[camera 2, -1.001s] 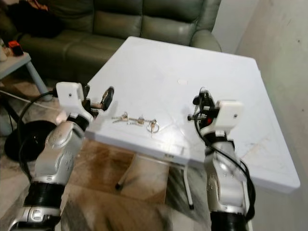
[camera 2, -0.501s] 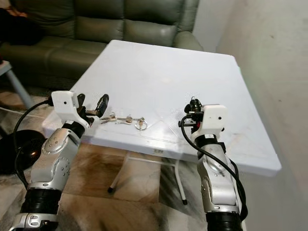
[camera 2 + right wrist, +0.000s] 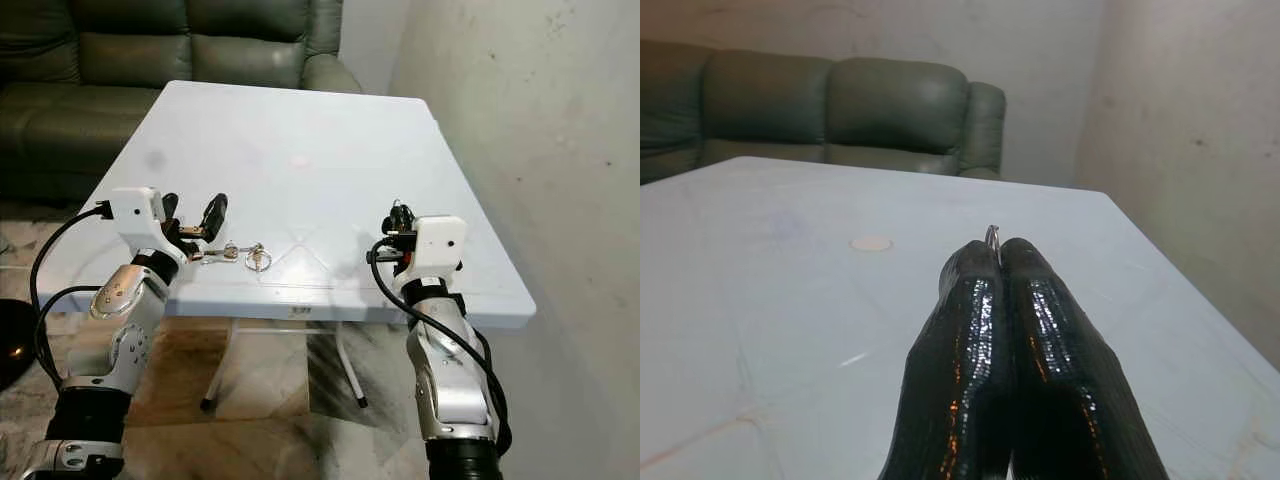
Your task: Hang keys on a hook
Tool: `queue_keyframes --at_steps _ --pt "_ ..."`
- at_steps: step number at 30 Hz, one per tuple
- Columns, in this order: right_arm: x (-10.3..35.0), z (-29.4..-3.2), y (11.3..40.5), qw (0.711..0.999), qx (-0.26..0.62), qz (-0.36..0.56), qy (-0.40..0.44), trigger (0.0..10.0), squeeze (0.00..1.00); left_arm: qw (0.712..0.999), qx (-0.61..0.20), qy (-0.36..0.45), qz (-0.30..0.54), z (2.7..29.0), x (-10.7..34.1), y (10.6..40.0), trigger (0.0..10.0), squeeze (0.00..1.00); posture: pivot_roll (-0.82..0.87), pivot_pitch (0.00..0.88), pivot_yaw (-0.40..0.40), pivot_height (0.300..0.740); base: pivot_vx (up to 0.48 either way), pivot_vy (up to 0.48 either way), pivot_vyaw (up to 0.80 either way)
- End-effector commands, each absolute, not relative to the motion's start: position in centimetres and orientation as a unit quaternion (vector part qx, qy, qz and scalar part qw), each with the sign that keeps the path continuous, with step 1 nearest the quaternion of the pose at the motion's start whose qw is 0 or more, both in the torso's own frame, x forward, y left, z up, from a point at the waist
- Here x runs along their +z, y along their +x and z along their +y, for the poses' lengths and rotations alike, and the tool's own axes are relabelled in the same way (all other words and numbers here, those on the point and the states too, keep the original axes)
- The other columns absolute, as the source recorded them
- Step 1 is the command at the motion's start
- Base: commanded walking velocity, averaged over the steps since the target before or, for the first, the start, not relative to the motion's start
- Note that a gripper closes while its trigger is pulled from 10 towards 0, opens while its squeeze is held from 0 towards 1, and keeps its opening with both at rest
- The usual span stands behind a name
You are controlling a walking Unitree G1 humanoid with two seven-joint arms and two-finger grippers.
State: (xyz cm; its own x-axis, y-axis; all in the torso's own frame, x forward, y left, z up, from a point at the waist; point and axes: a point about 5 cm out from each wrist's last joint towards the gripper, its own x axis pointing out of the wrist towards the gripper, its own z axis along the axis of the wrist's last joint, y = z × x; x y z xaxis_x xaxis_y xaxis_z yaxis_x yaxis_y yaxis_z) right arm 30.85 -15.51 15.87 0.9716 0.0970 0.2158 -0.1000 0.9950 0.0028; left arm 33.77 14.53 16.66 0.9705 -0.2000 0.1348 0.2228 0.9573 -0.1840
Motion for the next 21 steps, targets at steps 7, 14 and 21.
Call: queue_keyframes --at_steps 7,14,21 --pt "15.83 -15.30 30.88 0.993 0.050 -0.105 0.001 10.0 0.00 0.988 -0.103 -0.102 -0.050 14.52 16.63 34.01 10.0 0.00 0.14 0.000 -0.058 0.740 0.000 0.000 -0.75" --pt "15.84 -15.05 31.01 0.993 0.055 -0.104 0.001 10.0 0.00 0.988 -0.104 -0.107 -0.047 14.46 16.68 33.99 10.0 0.00 0.14 0.000 -0.058 0.740 0.000 0.384 -0.75" --pt "15.74 -14.87 30.95 0.993 0.059 -0.102 0.000 10.0 0.00 0.989 -0.094 -0.100 -0.047 14.53 16.73 34.07 10.0 0.00 0.15 0.000 -0.059 0.740 0.000 0.069 -0.75"
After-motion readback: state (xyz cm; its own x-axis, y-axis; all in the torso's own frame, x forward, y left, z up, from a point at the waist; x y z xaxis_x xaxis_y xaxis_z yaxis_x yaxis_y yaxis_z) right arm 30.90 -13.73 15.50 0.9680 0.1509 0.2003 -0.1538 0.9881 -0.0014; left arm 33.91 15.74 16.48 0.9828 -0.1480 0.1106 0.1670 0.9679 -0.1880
